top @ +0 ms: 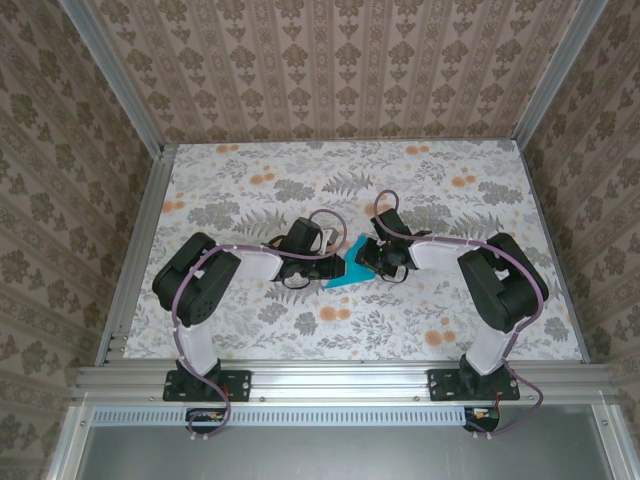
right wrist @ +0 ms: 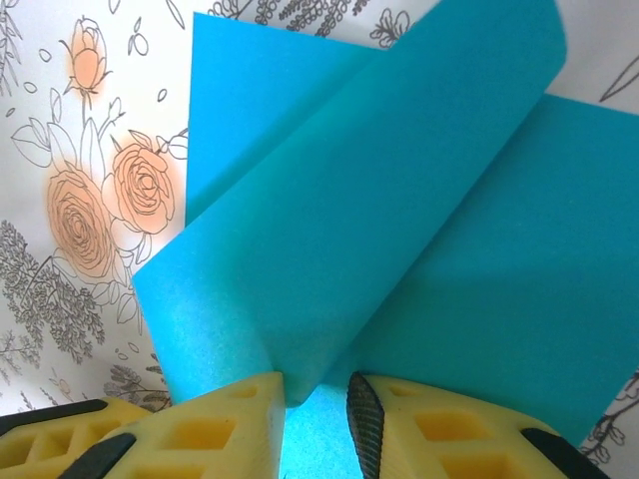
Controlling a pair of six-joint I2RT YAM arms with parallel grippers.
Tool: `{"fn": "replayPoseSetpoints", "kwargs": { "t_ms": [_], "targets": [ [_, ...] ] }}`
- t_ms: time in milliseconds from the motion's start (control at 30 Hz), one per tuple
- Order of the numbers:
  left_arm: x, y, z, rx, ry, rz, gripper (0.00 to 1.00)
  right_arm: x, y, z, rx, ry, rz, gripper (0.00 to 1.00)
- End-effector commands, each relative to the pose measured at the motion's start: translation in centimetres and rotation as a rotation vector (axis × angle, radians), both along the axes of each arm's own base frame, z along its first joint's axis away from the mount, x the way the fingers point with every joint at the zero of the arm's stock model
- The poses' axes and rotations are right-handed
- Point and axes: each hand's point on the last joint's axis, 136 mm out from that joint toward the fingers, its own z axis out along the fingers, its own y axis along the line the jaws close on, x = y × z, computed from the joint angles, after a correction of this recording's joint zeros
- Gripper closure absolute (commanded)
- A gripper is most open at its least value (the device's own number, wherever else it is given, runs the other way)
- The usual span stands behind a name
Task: Fold a paper plane with a square sheet of paper (pick it up from the middle)
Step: Fourth fold the wing at the center of the table.
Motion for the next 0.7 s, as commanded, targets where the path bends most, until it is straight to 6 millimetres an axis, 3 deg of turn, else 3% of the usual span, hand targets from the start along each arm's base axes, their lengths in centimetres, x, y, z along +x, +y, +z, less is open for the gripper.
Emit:
{"fn": "replayPoseSetpoints", "kwargs": {
  "t_ms": [0, 200, 300, 467, 667],
  "targets": [
    [0.1, -0.4, -0.1, -0.005, 0.005, -0.031, 0.85, -3.9, -3.6, -4.4, -0.142, 0.149, -0.027, 0.68],
    [-0.1, -0.4, -0.4, -0.004, 0.021, -0.035, 0.84, -1.5, -2.0, 0.2, -0.029, 0.010, 0.013, 0.59],
    [-0.1, -0.6, -0.2, -0.009, 0.017, -0.039, 0.84, -1.0, -1.9, 1.5, -0.026, -0.025, 0.034, 0.53],
    [-0.2, -0.7, -0.1, -0.015, 0.016, -0.044, 0.84, -0.5, -2.5, 2.0, -0.080, -0.042, 0.065, 0.42],
    [-0.3, -0.8, 0.0, -0.018, 0.015, -0.052, 0.84, 0.2, -1.4, 2.9, -0.057, -0.078, 0.134, 0.31]
  ]
}}
